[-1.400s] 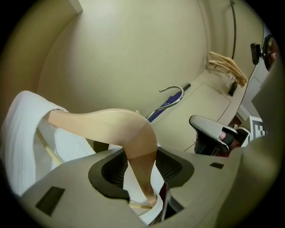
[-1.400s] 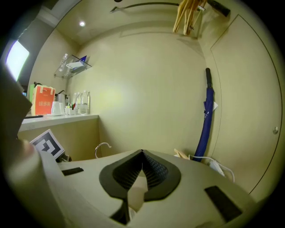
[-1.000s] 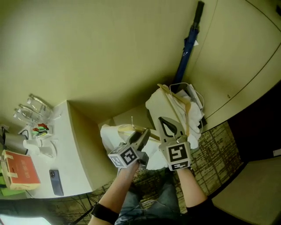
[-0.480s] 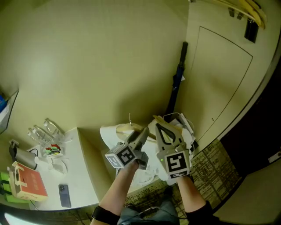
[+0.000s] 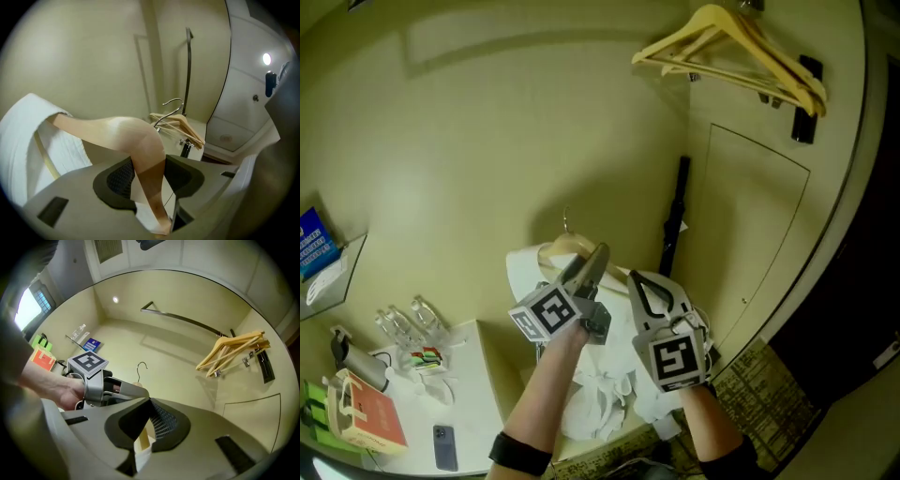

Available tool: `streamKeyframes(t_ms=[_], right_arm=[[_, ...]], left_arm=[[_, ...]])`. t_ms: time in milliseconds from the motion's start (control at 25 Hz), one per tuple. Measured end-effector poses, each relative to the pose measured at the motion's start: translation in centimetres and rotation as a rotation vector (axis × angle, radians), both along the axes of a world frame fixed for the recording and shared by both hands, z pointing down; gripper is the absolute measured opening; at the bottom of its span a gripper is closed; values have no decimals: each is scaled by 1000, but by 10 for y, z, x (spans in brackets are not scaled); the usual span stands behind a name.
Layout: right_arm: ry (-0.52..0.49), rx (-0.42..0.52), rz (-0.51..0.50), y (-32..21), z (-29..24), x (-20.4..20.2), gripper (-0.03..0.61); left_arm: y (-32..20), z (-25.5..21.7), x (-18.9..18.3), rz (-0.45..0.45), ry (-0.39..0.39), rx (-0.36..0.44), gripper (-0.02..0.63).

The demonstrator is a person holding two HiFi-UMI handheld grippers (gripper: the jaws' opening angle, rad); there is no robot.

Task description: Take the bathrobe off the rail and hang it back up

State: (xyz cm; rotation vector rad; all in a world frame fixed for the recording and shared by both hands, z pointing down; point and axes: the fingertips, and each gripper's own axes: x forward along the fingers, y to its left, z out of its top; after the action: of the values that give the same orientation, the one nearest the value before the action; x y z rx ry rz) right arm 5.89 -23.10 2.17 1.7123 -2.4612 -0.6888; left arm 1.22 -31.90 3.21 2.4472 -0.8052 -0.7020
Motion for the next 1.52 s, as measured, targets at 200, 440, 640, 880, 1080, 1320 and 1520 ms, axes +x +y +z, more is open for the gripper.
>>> streamKeyframes(t_ms=[200,440,640,880,1080,1320,1520], right_arm=[[45,89,-39,11,-62,-22,18],[44,161,-56,13,-131,-37,18],[17,212,-71,11,-182,-44,18],[17,278,-68,12,-233,-55,18],[-16,311,-48,9,-271,-47,18],[-62,321,-44,9,-301,-36,17],[-49,330,-47,8,-311,-39,18]], left_arm=[[-4,-74,-7,-17,-8,70,190],[-8,-166,-23,-41,9,160,193],[1,-237,-31,-34,15,234,198],[14,-310,-23,-8,-1,312,209],[17,-361,-17,-4,-16,354,212],[8,-405,-16,-7,-33,356,212],[4,-431,-16,-14,-36,370,212]])
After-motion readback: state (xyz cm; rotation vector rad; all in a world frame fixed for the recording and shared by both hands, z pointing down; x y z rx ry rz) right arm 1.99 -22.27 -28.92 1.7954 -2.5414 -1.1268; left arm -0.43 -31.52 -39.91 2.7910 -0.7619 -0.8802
